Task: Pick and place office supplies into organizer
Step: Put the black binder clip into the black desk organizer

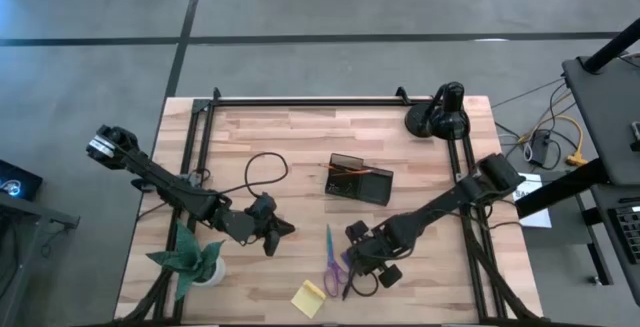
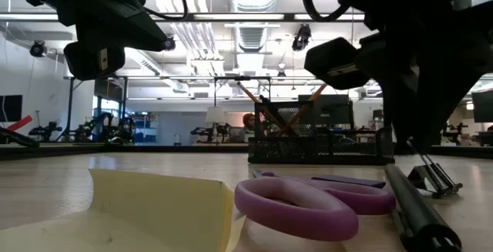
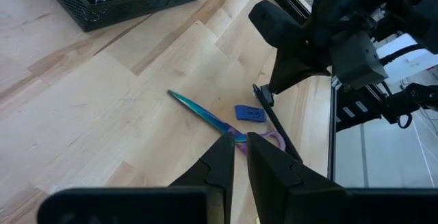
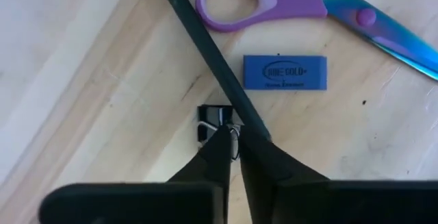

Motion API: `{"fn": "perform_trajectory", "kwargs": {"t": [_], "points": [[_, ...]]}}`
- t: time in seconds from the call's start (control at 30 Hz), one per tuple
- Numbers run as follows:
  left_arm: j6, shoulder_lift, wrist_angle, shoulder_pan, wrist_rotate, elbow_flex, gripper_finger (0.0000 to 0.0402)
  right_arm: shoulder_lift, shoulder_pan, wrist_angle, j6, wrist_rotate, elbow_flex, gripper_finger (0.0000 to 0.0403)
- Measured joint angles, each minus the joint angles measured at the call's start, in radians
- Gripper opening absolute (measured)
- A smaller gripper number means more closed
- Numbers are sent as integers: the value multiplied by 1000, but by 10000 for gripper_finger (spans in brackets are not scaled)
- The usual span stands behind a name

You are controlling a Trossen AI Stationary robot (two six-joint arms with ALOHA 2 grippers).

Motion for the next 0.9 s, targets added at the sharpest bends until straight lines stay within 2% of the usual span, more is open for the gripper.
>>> {"fn": "perform_trajectory", "kwargs": {"t": [0.13, 0.4, 0.57, 0.7, 0.9], "points": [[0, 0, -1, 0, 0, 0, 25, -2, 2, -8, 5, 36, 1, 10], [0, 0, -1, 1, -1, 0, 25, -63, -14, -48, 5, 315, 9, 7], [0, 0, -1, 13, -1, 0, 25, -100, -91, -31, 24, 491, 30, 7], [0, 0, -2, 25, -1, 0, 25, -94, -207, -11, 60, 510, 28, 8], [0, 0, -1, 27, -1, 0, 25, -64, -327, -9, -7, 507, 23, 8]]}}
